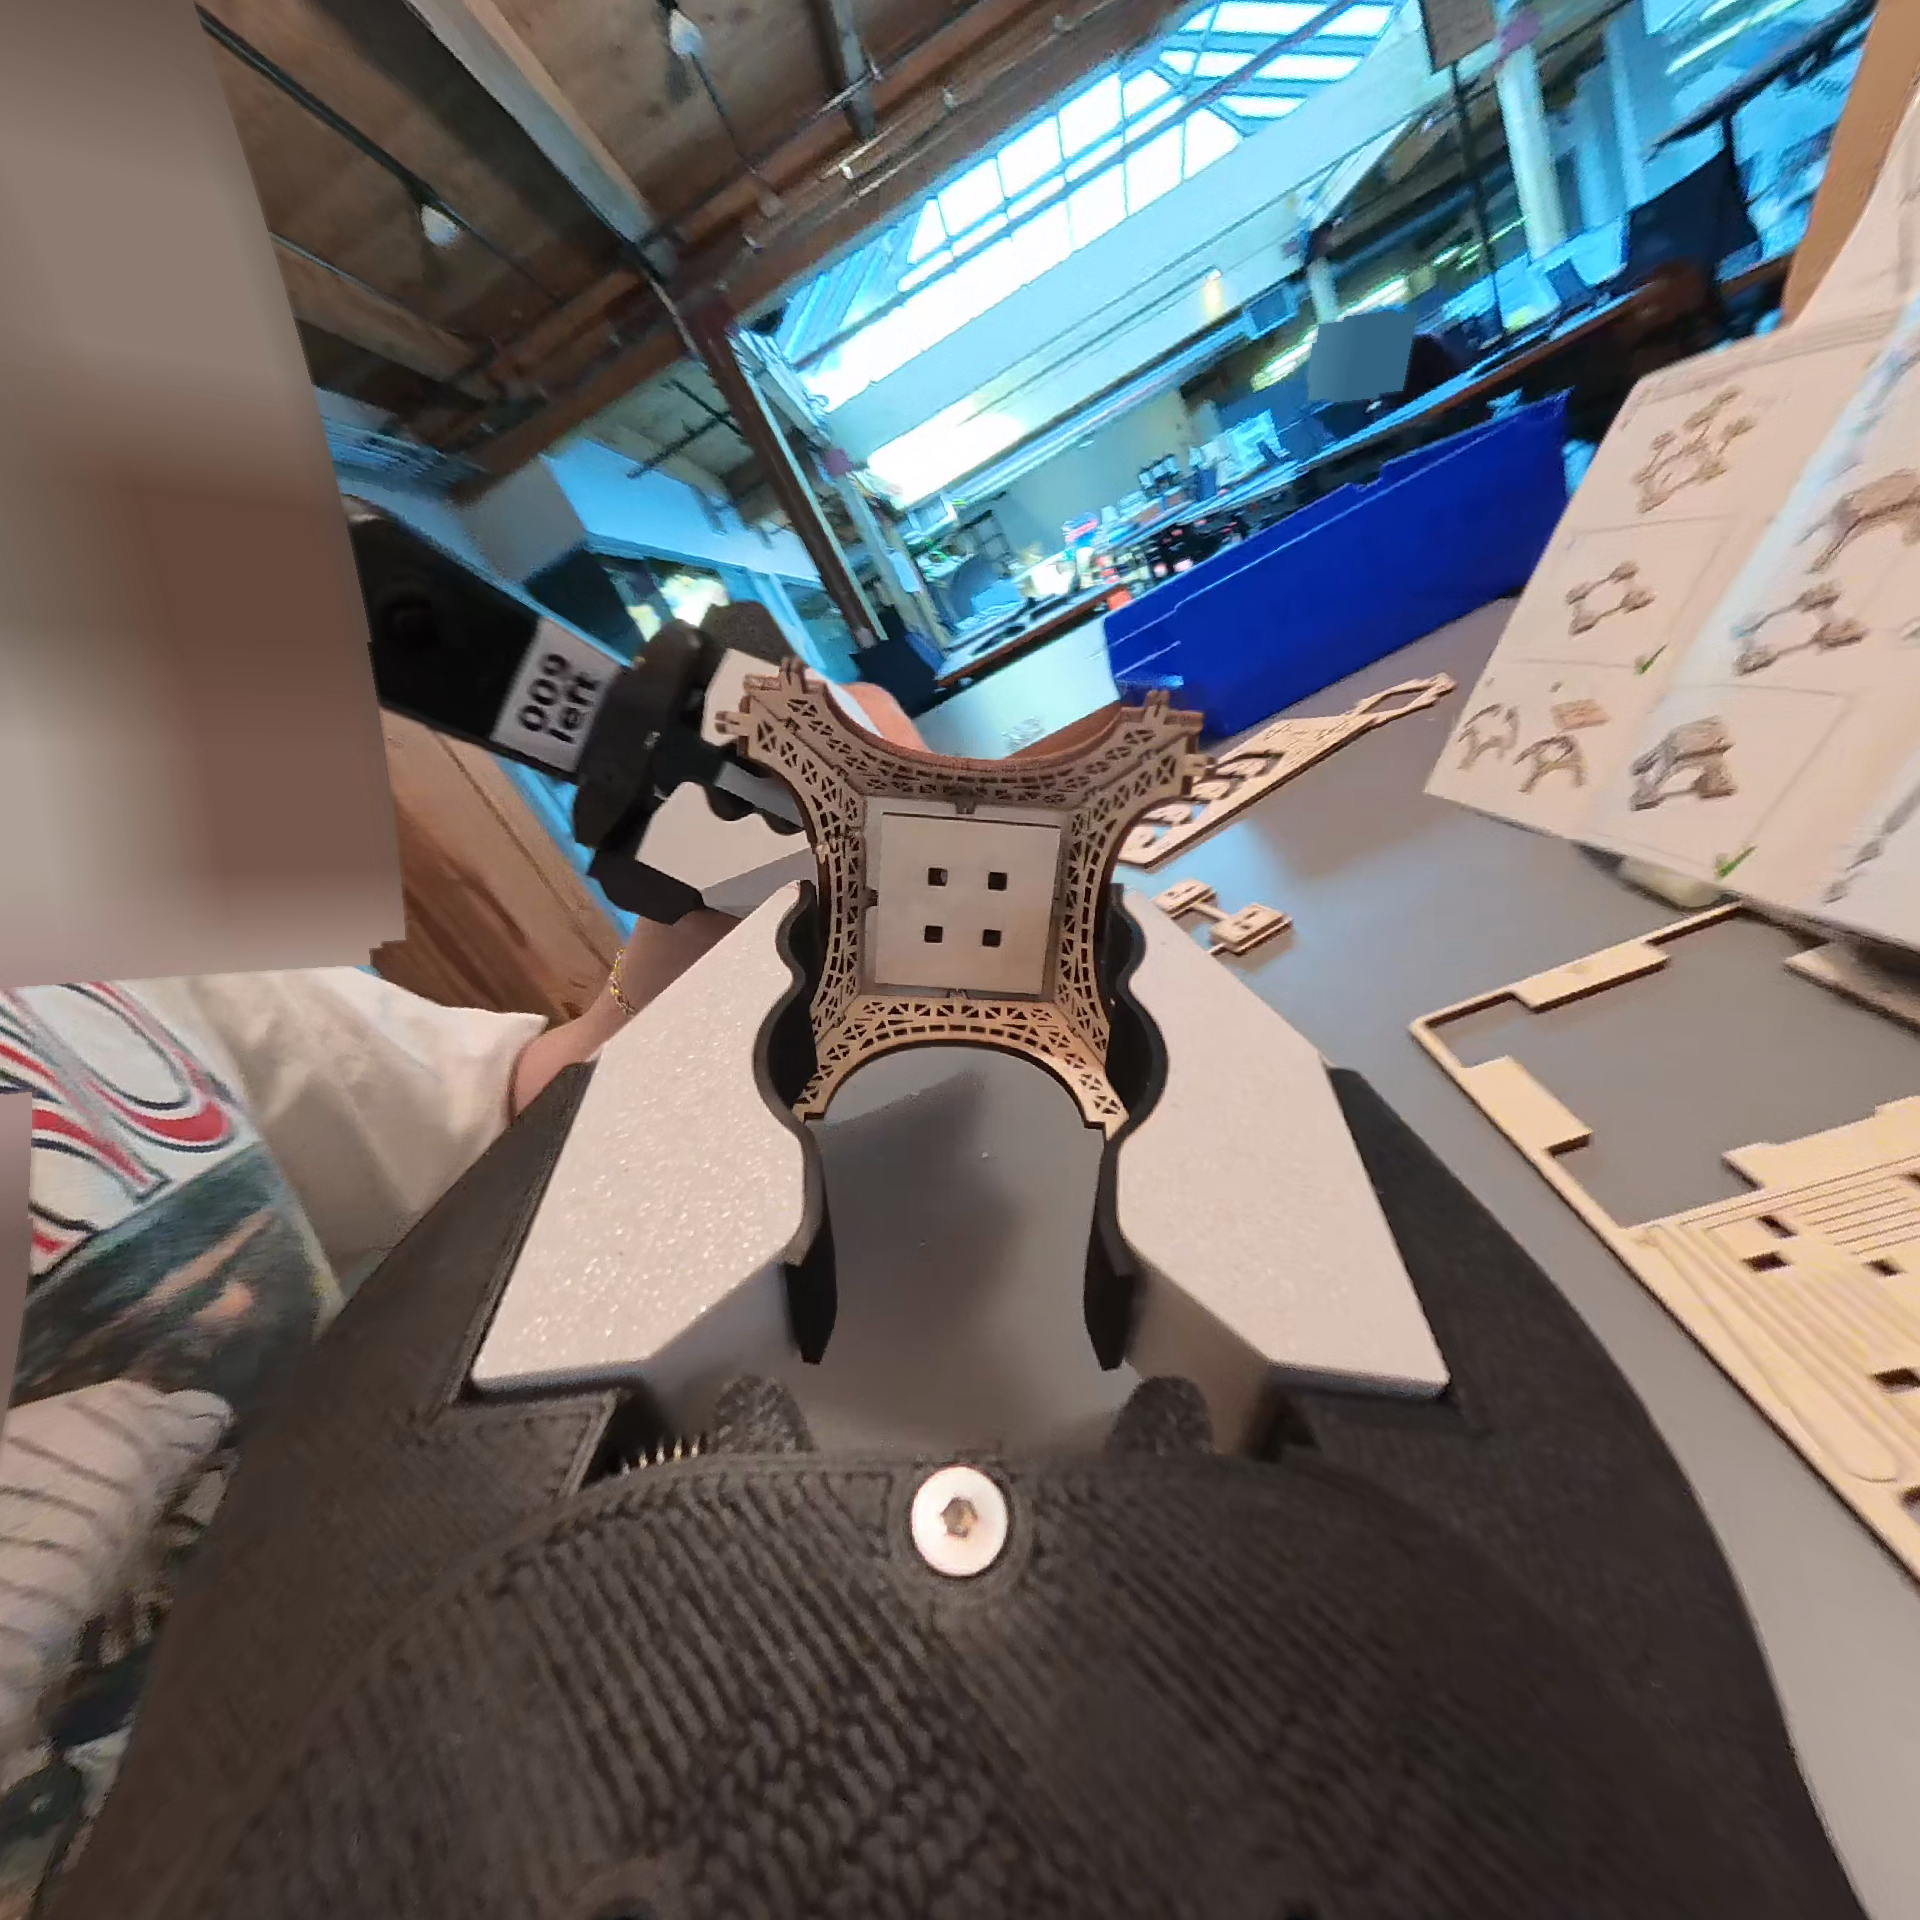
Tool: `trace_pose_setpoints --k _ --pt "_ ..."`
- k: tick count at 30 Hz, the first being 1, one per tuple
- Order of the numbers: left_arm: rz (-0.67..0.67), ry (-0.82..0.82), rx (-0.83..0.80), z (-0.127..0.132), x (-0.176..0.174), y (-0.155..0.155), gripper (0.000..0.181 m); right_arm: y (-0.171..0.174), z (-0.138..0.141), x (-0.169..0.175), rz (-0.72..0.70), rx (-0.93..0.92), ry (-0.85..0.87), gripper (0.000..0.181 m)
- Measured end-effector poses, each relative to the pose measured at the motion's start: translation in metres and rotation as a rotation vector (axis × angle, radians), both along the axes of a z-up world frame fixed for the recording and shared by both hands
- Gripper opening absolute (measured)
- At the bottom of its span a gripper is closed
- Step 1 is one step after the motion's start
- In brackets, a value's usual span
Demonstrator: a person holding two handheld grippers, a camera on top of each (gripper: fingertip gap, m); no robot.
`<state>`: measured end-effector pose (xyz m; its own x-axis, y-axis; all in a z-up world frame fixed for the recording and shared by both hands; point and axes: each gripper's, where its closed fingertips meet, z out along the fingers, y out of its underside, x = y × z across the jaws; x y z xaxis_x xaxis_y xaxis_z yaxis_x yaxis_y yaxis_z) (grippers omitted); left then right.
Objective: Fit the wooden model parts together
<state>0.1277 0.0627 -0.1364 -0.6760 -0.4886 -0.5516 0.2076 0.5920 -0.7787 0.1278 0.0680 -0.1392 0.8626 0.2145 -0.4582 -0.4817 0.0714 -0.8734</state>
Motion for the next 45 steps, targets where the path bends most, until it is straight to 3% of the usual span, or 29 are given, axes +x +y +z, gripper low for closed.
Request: trace_pose_setpoints --k 5,16,29,33,35,42,45 --pt "-0.101 -0.009 -0.178 0.007 -0.001 -0.003 0.000 -0.003 0.007 0.000 -0.044 -0.025 -0.082 0.053" --pt "-0.189 -0.032 -0.441 0.023 -0.005 0.000 0.000 -0.007 0.024 -0.005 -0.097 -0.018 -0.176 0.053" --pt "-0.197 0.000 -0.524 0.025 -0.004 0.003 0.000 -0.011 0.024 0.004 -0.115 -0.010 -0.117 0.050" --pt "-0.146 0.074 -0.441 0.004 0.005 0.004 0.000 -0.007 0.017 -0.007 -0.033 -0.017 -0.101 0.024" --pt "-0.117 0.102 -0.414 -0.002 0.008 0.008 0.000 -0.009 0.001 0.014 -0.145 -0.129 -0.166 0.040" --pt "0.056 0.163 -0.428 0.009 0.021 0.049 0.000 -0.022 -0.015 0.038 -0.236 -0.236 -0.211 0.029" --pt "0.178 0.307 -0.342 -0.009 0.024 0.071 0.000 -0.019 -0.025 0.036 -0.230 -0.289 -0.240 0.025"
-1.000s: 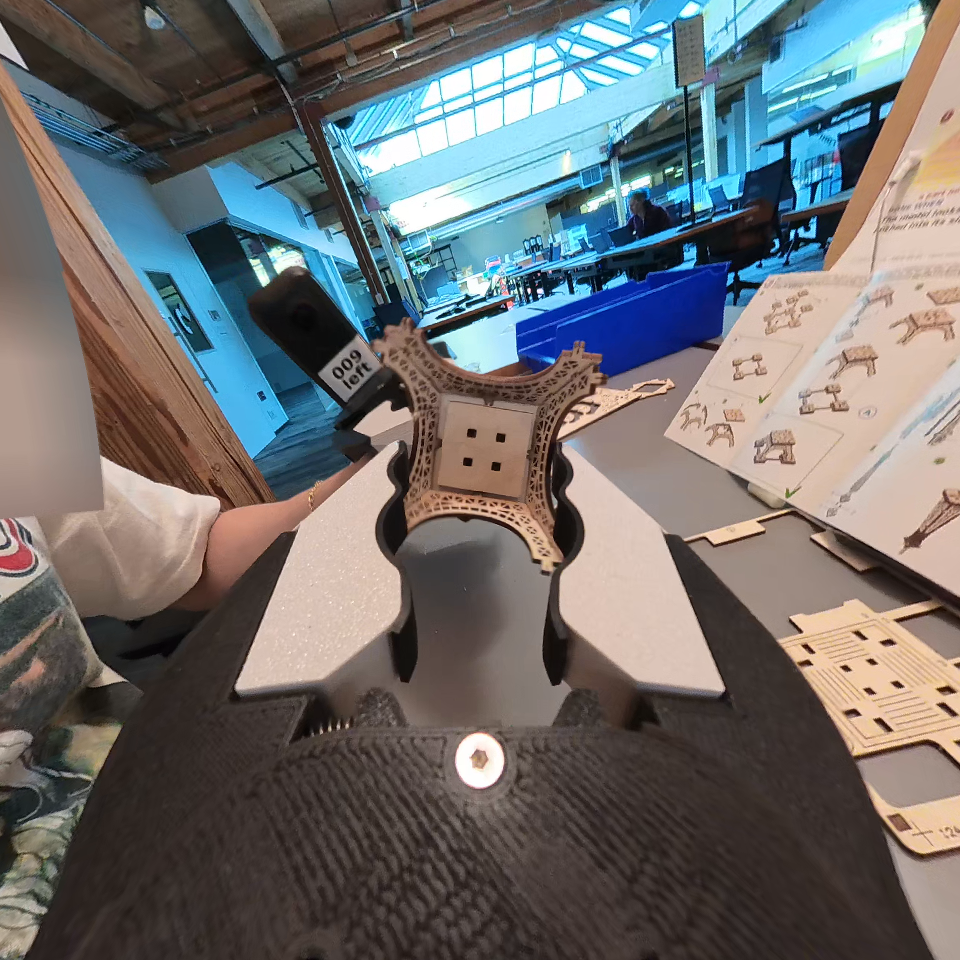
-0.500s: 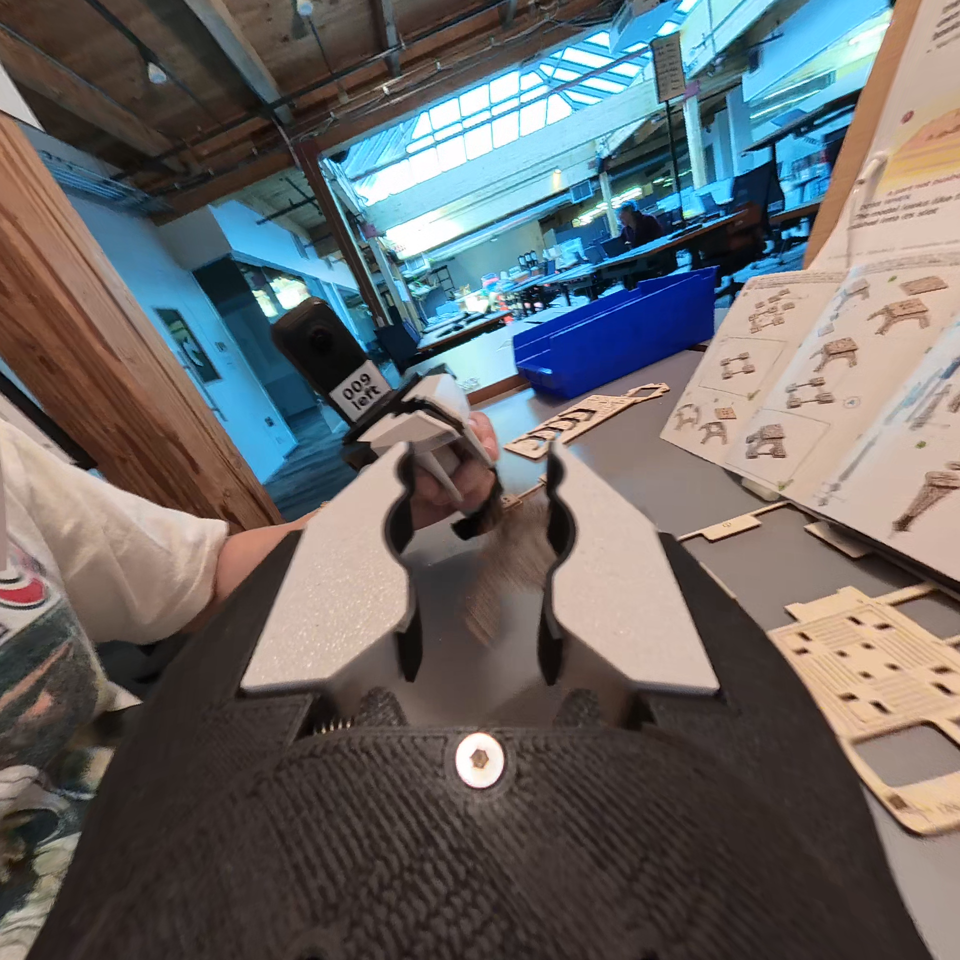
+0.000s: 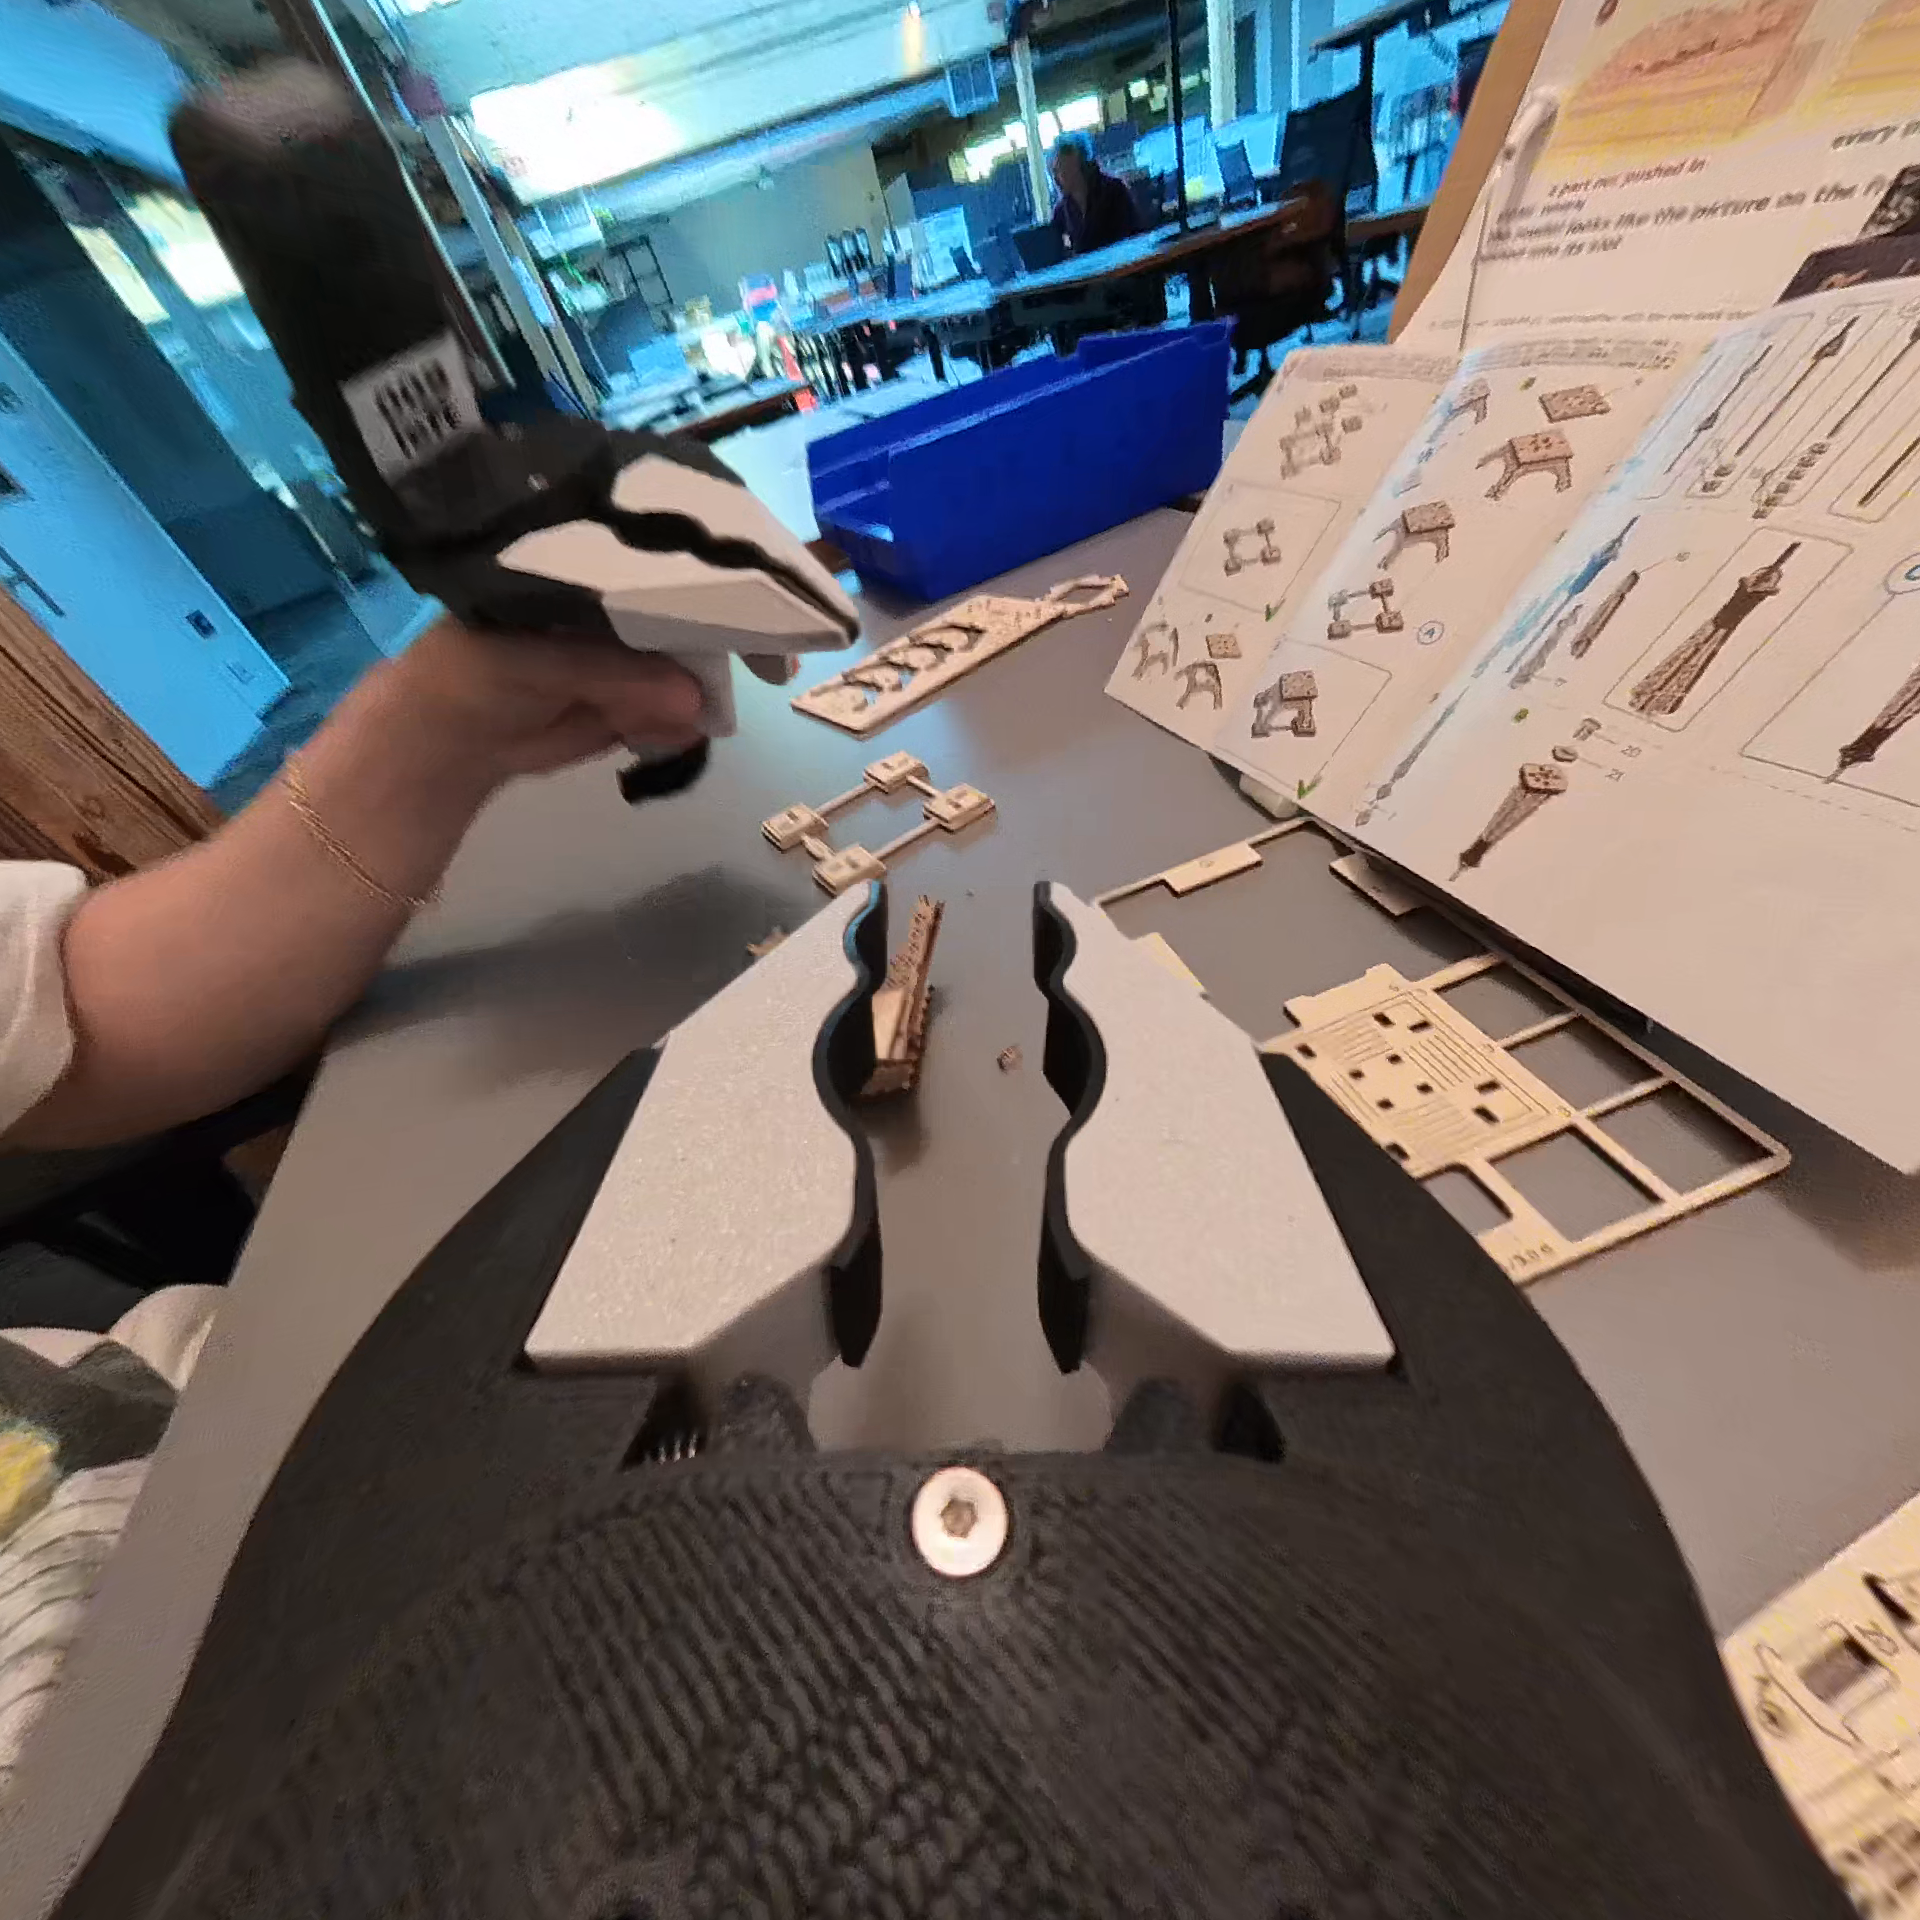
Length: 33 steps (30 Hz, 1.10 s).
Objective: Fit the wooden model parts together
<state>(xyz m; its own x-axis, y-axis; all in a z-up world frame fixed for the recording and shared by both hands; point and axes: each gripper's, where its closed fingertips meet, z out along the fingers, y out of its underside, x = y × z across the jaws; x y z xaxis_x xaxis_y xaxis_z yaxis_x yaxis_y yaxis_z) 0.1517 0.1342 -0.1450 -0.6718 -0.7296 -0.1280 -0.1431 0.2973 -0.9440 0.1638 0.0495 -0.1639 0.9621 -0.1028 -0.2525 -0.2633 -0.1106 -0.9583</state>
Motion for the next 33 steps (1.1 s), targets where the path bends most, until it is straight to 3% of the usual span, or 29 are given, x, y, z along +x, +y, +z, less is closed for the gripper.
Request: trace_pose_setpoints --k 5,10,12,20,27,33 --pt "-0.014 0.391 0.101 -0.049 -0.023 0.010 0.013 0.003 -0.025 0.001 -0.010 -0.142 -0.062 0.025" --pt "-0.003 0.547 0.047 -0.074 -0.023 0.003 0.016 0.014 -0.031 -0.022 0.110 -0.141 0.034 0.026" --pt "-0.011 0.620 0.008 -0.081 -0.025 0.002 0.015 0.017 -0.036 -0.021 0.092 -0.172 0.052 0.025" --pt "-0.019 0.655 -0.008 -0.087 -0.025 0.000 0.014 0.032 -0.060 -0.033 0.099 -0.276 0.288 0.022" --pt "-0.033 0.660 -0.021 -0.087 -0.026 -0.002 0.014 0.037 -0.071 -0.032 0.083 -0.350 0.275 0.008" --pt "-0.050 0.651 -0.045 -0.083 -0.025 -0.003 0.014 0.038 -0.061 -0.033 0.080 -0.304 0.196 0.008"
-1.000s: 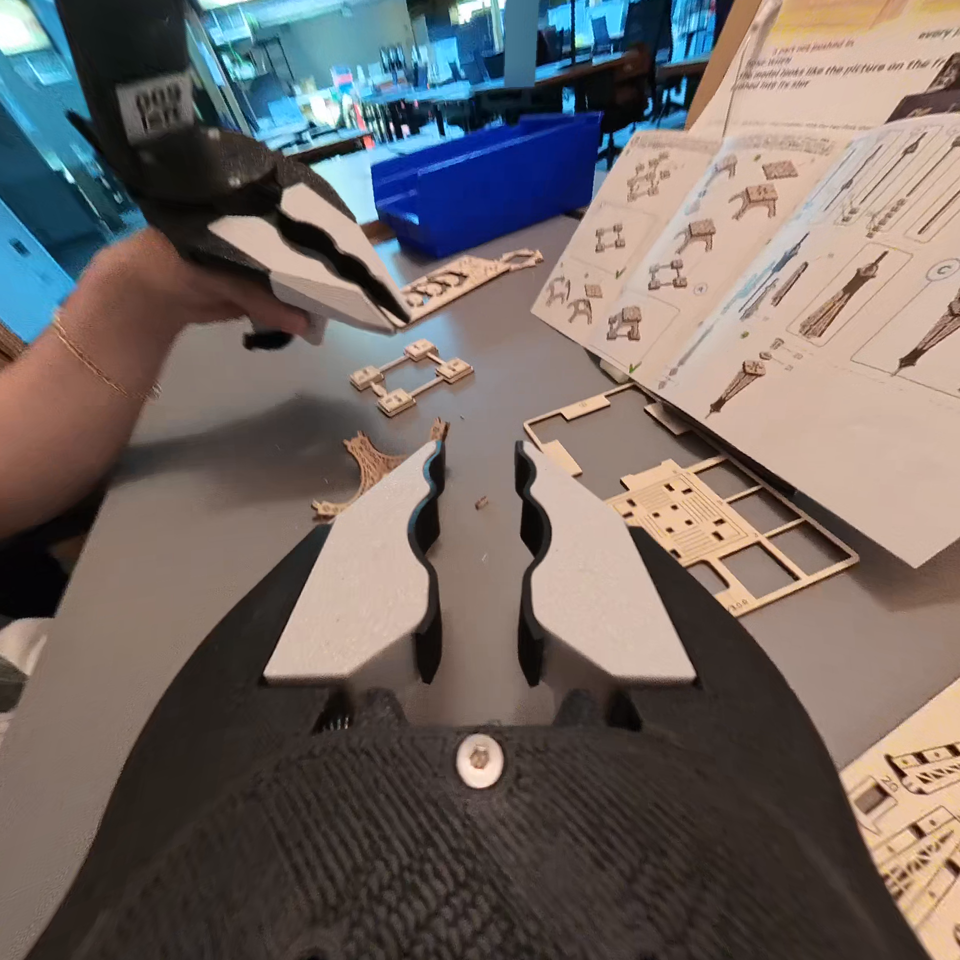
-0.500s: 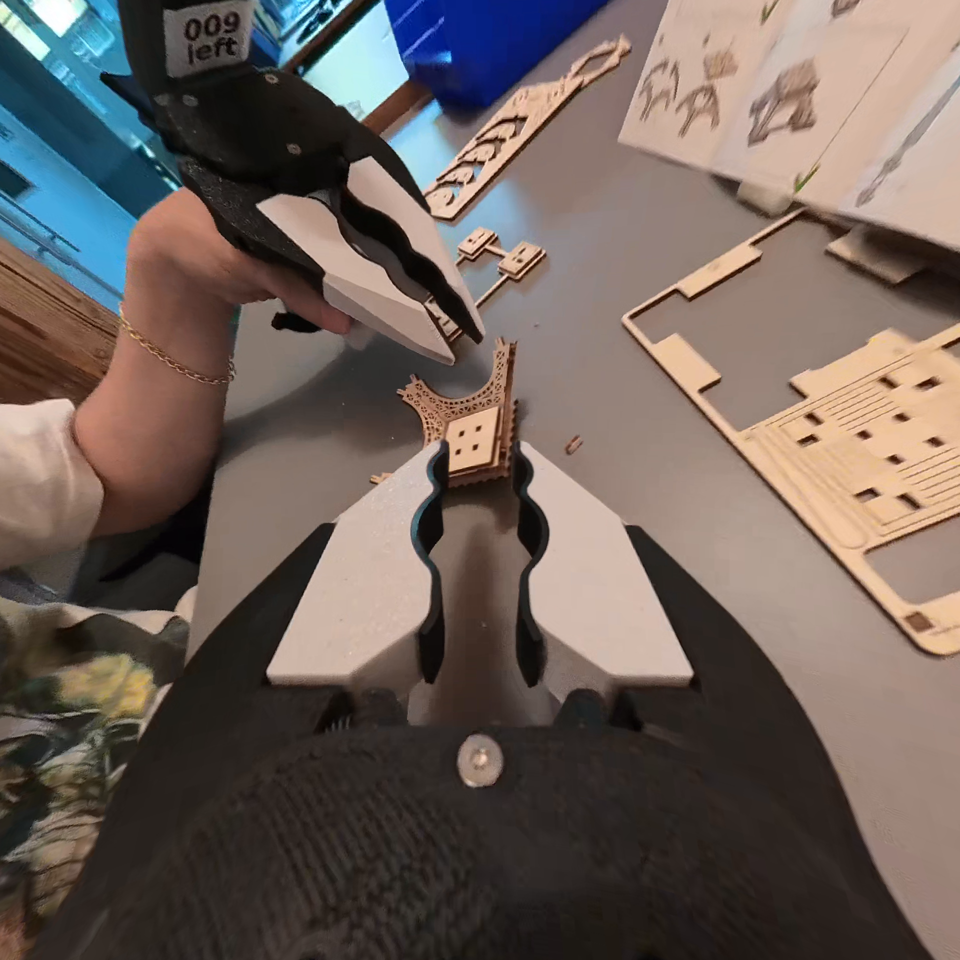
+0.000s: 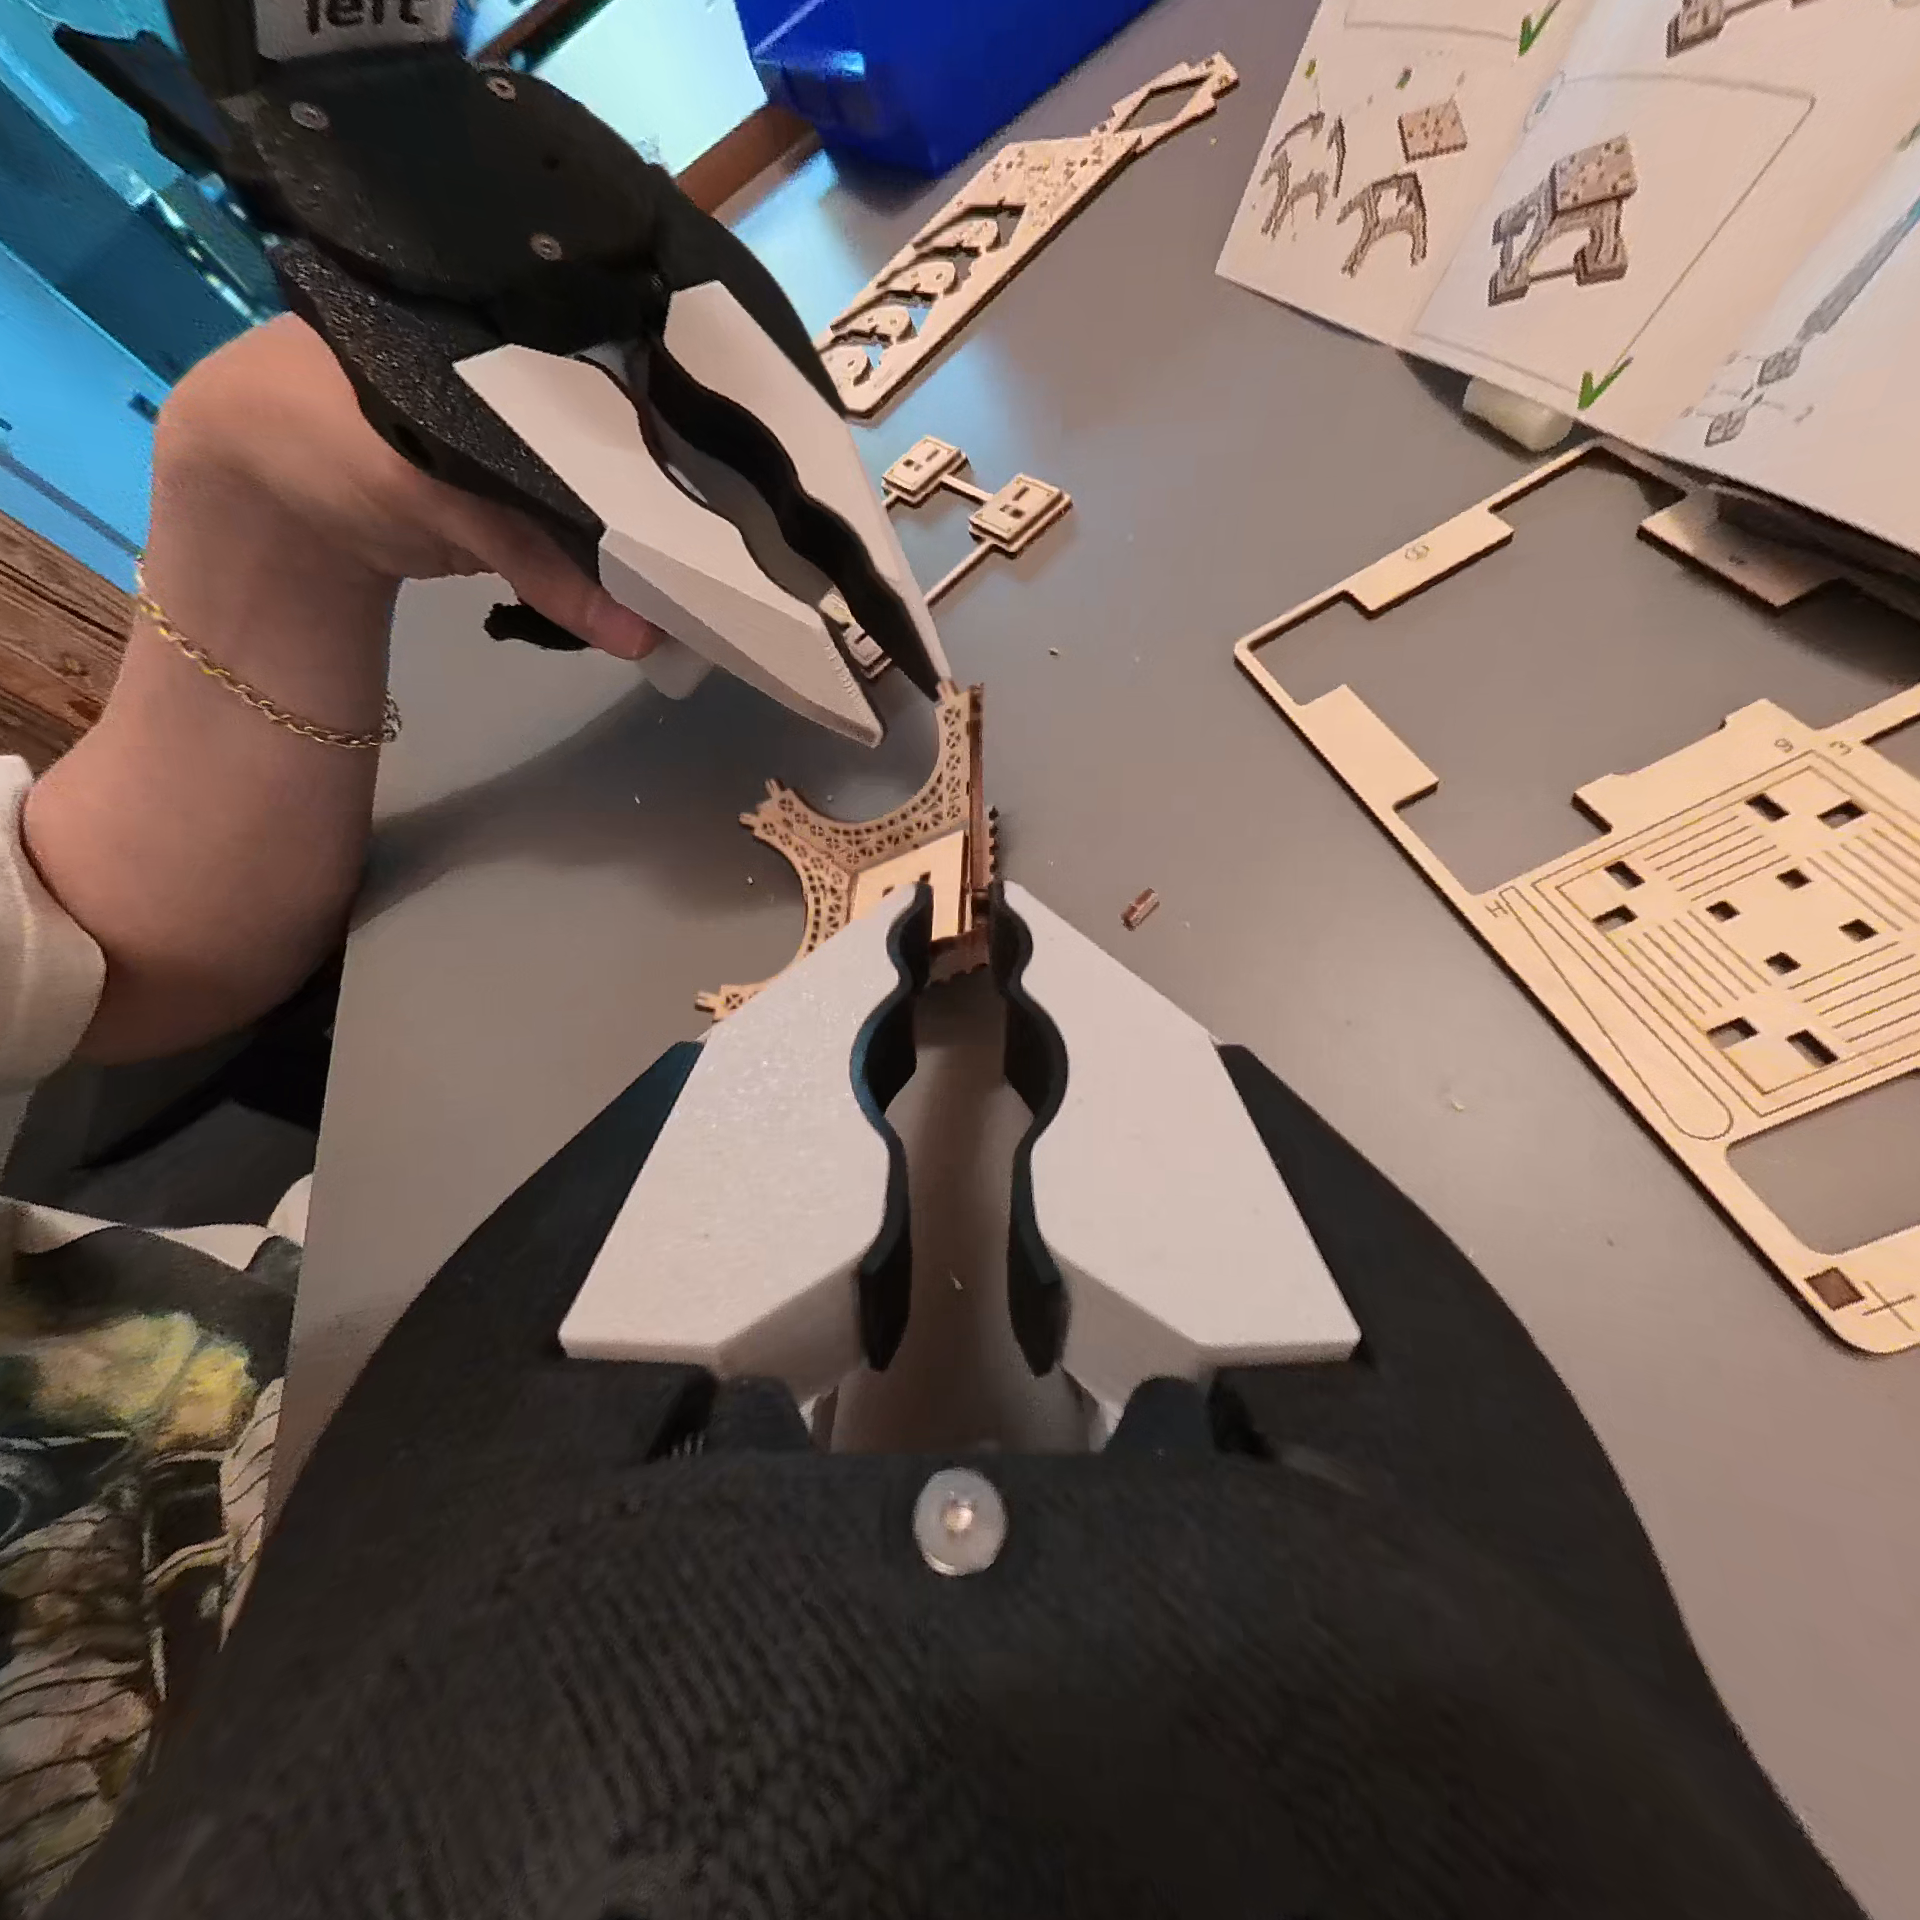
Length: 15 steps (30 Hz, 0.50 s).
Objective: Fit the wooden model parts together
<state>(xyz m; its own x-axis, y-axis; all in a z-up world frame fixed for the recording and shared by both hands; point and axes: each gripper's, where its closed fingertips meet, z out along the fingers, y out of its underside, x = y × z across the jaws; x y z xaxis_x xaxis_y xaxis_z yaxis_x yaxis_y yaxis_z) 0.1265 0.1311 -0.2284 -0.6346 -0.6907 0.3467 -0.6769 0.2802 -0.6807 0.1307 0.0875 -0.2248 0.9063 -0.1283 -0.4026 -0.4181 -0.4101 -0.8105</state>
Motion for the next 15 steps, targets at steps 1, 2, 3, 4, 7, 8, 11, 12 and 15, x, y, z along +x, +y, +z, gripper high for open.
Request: trace_pose_setpoints --k 1,2,3,4,7,8,11,12,15 --pt "-0.002 0.001 -0.001 0.000 0.000 0.000 0.014 0.000 0.001 0.000 0.001 0.007 -0.010 0.007" --pt "-0.004 -0.001 -0.003 0.000 0.000 0.000 0.014 0.000 0.003 0.000 0.003 0.015 -0.022 0.007" --pt "-0.008 -0.004 -0.005 0.000 0.000 -0.001 0.015 -0.001 0.004 0.000 0.004 0.022 -0.038 0.008" --pt "-0.011 -0.005 -0.010 0.001 0.000 -0.001 0.015 -0.001 0.006 0.001 0.008 0.029 -0.061 0.008" --pt "-0.014 -0.018 -0.036 0.005 0.001 -0.003 0.015 -0.005 0.009 0.004 0.005 0.036 -0.132 0.008" --pt "-0.011 -0.021 -0.046 0.007 0.002 -0.003 0.015 -0.007 0.010 0.004 0.012 0.041 -0.144 0.008" --pt "-0.014 -0.010 -0.081 0.008 0.002 -0.005 0.015 -0.010 0.013 0.004 0.029 0.062 -0.146 0.008" --pt "-0.021 0.002 -0.087 0.007 0.000 -0.006 0.015 -0.011 0.015 0.005 0.030 0.074 -0.138 0.008" --pt "-0.029 0.017 -0.071 0.000 0.000 -0.007 0.015 -0.014 0.019 0.007 0.028 0.103 -0.107 0.008"
